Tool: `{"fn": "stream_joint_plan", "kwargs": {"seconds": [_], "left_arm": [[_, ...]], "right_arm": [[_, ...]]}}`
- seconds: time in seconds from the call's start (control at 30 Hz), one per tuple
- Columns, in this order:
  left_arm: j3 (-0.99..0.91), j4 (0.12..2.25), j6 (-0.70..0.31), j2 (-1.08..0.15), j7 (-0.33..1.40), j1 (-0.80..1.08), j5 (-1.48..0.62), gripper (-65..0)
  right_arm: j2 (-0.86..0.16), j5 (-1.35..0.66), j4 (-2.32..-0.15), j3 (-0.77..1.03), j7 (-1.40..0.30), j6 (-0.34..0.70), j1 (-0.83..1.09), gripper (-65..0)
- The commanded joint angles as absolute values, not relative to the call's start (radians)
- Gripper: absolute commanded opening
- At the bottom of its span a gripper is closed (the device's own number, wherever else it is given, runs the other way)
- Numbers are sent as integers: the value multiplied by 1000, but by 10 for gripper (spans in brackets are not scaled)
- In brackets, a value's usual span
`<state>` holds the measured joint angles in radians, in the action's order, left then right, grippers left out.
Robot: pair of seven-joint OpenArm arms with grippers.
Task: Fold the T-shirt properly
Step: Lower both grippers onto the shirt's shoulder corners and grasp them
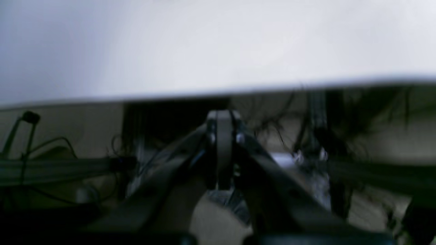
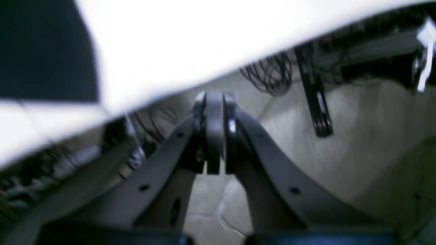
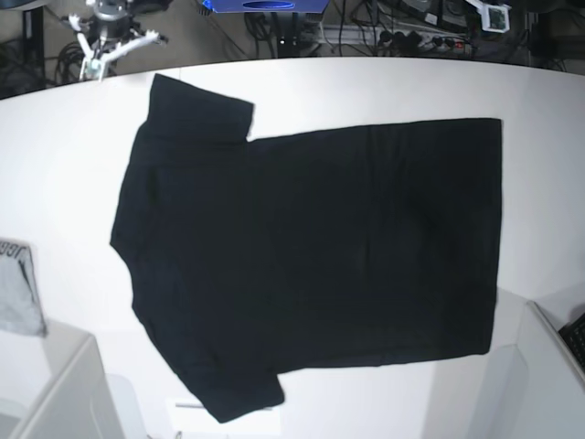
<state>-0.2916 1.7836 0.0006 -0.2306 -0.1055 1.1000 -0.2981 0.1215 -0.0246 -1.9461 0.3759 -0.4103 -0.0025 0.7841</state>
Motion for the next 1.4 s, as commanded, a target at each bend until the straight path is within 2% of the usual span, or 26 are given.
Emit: {"fn": "stream_joint_plan", "kwargs": {"seconds": [0.0,0.13,0.33,0.37,0.5,0.6,0.77,0.83,0.87,0.97,1.07,1.37], "left_arm": [[-306,1816,5,-236,-130,1119,-325,-650],[-320,1873,5,-239,-130,1118,-420,-650],[-321,1879,5,-239,-130,1073,-433,-650],[-321,1877,5,-239,-130,1069,-433,-650],[-325,1880,5,-239,-130,1056,-435,-650],[-337,1879,5,-237,-116,1044,-435,-650],[-409,1880,4,-237,-18,1017,-575,-304],[-449,1880,-24,-237,30,1004,-654,-217],[-472,1877,-62,-237,58,993,-691,-199],[-539,1871,-183,-232,151,955,-733,-217],[-596,1871,-262,-228,239,912,-733,-225],[-673,1870,-278,-179,390,803,-731,-222]], "right_arm": [[124,-54,-1983,378,-404,-7,780,-650],[113,-297,-2014,384,-483,-5,730,-650],[19,-651,-2011,415,-636,-5,664,-650],[4,-697,-2011,415,-647,-5,656,-627],[-24,-797,-2009,414,-651,-5,644,-432],[-24,-803,-2002,412,-667,-5,633,-377],[-54,-803,-1922,409,-674,-5,608,-372],[-56,-802,-1899,407,-671,-5,601,-372],[-59,-802,-1885,409,-671,-5,596,-372],[-61,-802,-1839,406,-671,-5,582,-372],[-61,-802,-1804,404,-677,-5,568,-372],[-76,-802,-1768,332,-673,-2,568,-377]]}}
